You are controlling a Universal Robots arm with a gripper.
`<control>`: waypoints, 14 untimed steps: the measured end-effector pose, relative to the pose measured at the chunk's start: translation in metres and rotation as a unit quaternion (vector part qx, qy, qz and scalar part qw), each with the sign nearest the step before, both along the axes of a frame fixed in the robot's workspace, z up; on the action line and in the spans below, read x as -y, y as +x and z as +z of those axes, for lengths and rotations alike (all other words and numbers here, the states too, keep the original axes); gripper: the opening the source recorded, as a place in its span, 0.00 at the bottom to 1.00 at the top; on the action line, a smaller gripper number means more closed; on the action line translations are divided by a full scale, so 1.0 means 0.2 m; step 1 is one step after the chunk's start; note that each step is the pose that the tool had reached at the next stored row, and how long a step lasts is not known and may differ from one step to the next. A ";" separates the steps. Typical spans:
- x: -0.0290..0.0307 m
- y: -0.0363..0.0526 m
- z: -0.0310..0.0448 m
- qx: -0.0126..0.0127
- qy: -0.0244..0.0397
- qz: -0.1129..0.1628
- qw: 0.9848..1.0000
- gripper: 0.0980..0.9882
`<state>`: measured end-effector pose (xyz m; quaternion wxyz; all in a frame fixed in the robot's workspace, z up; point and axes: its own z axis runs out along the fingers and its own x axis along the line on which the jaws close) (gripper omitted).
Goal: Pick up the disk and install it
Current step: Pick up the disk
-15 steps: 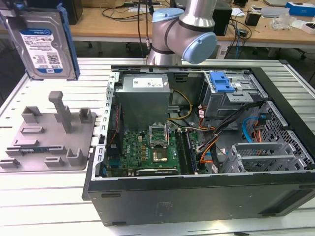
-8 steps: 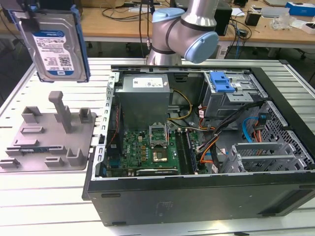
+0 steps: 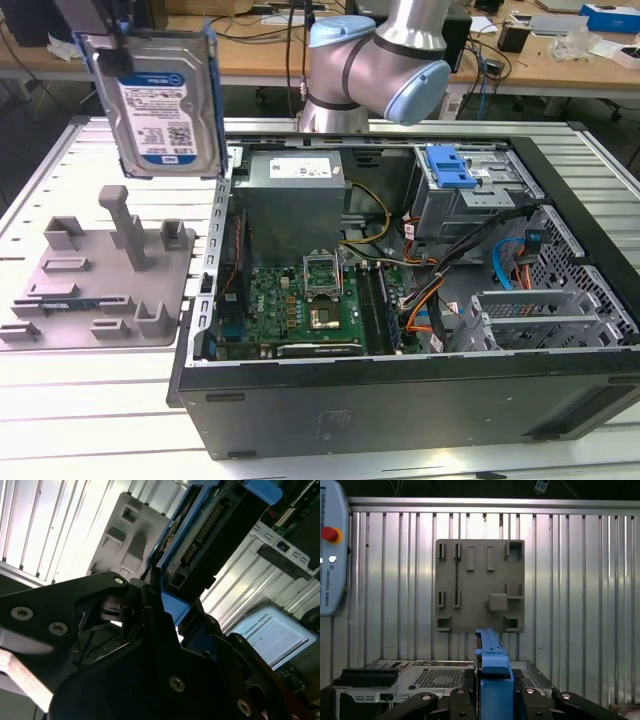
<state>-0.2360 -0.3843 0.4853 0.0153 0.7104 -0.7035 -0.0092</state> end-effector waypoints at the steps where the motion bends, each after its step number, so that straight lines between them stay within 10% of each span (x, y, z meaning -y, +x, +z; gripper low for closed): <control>1: 0.012 0.026 0.000 0.000 0.000 0.000 1.000 0.30; 14: 0.178 0.370 0.001 -0.002 0.000 0.000 1.000 0.30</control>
